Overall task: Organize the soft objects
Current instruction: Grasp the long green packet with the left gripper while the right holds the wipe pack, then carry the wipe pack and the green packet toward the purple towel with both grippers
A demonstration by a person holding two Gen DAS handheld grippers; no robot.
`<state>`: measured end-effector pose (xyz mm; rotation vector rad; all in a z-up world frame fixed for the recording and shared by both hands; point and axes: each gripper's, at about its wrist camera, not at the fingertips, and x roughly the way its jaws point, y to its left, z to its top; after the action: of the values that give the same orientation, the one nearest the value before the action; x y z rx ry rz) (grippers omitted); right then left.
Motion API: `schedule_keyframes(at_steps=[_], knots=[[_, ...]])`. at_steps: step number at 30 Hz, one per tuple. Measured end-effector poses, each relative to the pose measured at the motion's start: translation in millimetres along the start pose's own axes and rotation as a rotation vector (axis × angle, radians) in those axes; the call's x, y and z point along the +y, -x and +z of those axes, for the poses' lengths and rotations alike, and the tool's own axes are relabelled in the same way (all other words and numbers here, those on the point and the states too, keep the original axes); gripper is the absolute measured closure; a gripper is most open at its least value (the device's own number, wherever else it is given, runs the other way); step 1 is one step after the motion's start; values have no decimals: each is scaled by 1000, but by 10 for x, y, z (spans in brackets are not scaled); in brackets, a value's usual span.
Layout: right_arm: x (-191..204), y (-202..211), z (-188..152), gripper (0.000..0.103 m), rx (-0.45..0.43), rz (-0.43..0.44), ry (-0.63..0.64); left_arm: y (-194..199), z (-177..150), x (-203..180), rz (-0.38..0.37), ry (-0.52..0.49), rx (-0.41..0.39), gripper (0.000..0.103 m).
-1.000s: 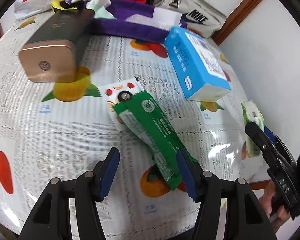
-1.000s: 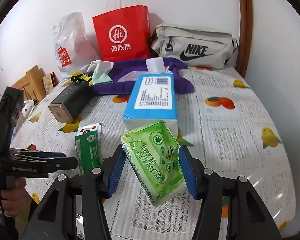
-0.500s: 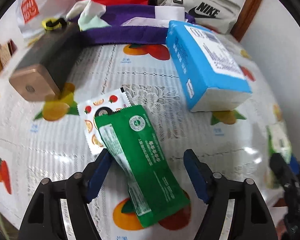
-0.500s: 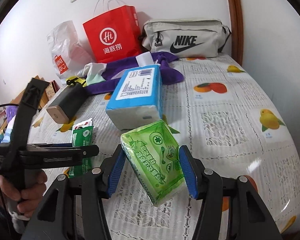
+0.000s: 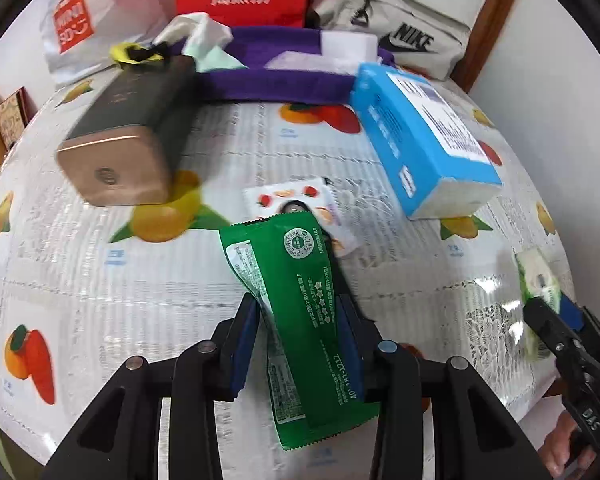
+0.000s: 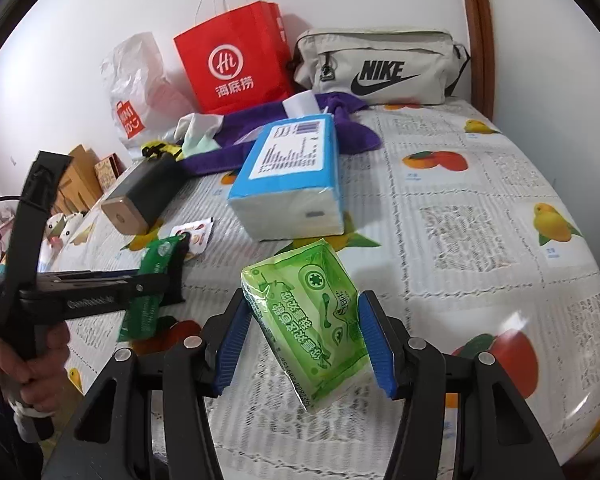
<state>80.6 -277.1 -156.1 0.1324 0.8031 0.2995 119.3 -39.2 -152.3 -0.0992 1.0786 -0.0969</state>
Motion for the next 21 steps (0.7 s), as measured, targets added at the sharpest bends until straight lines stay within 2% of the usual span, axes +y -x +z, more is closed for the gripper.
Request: schedule_keyframes(at_steps=[6, 15, 21], knots=[[137, -107, -52, 49, 39, -12, 19, 175, -22, 301, 15, 39, -38, 66], [265, -232, -82, 48, 75, -40, 33, 169, -138, 790, 50, 122, -27, 66], [408, -196, 17, 49, 78, -22, 53, 219, -106, 931, 27, 147, -26, 66]])
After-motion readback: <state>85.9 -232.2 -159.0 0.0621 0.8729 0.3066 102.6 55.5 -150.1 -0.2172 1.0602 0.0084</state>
